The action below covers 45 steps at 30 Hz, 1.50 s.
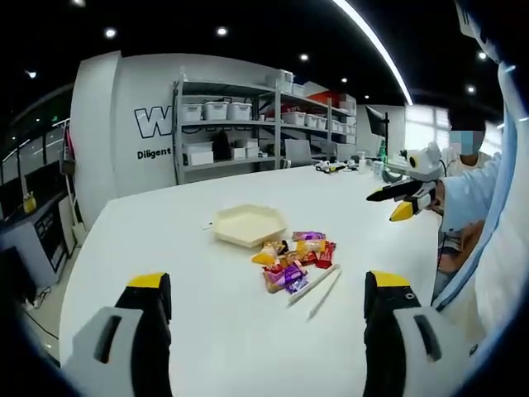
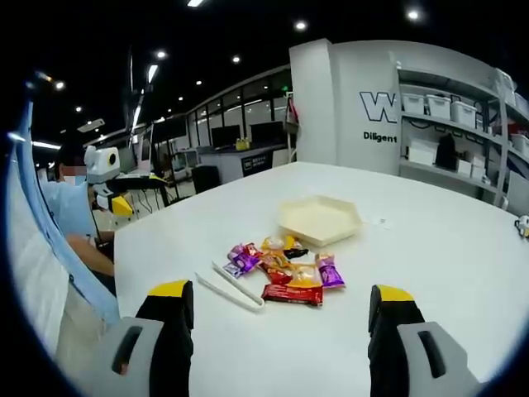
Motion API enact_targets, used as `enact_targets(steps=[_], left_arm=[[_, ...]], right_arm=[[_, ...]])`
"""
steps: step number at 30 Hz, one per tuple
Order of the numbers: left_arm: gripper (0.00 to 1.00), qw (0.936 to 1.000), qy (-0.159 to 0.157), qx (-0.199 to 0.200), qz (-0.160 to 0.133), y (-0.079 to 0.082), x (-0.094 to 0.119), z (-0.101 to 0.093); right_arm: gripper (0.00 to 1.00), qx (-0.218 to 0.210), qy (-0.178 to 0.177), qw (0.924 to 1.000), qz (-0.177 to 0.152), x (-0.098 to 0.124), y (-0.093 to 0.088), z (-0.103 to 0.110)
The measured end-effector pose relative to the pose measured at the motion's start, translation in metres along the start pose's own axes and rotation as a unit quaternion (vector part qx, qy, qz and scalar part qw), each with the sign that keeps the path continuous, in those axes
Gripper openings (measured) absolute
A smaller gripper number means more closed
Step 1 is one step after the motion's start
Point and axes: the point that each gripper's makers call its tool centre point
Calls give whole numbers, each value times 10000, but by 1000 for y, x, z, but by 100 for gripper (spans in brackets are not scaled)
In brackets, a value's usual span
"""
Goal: Place the target food into the container with the food tongs after gripping and lifting it, then release it inside without dropping or visibly crushing the food.
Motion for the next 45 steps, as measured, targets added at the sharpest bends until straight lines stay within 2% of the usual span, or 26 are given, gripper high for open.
enact_targets(steps=[27,33,41,45], left_arm=[[93,9999,-87,11,50,-8,-5,-6],[90,9998,-178,49,23,-21,-13,-9],[87,9995,-258,90,-157,-27,-18,-13],[84,9987,-463,109,-160,-32,-23,-19]], right_arm=[[89,-10,-65,10000,30,6,-3,-1],[89,-12,-85,10000,31,6,-3,-2],[89,-11,-128,9999,85,9,-5,-2],[89,-11,-144,9998,99,10,-4,-3]])
Point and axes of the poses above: the point that each gripper's makers call its tool centre point, and the gripper's own axes: x roughly backward along the fingers, z roughly to its left, y roughly out of its top, and after that the axes turned 3 degrees about z, right-handed
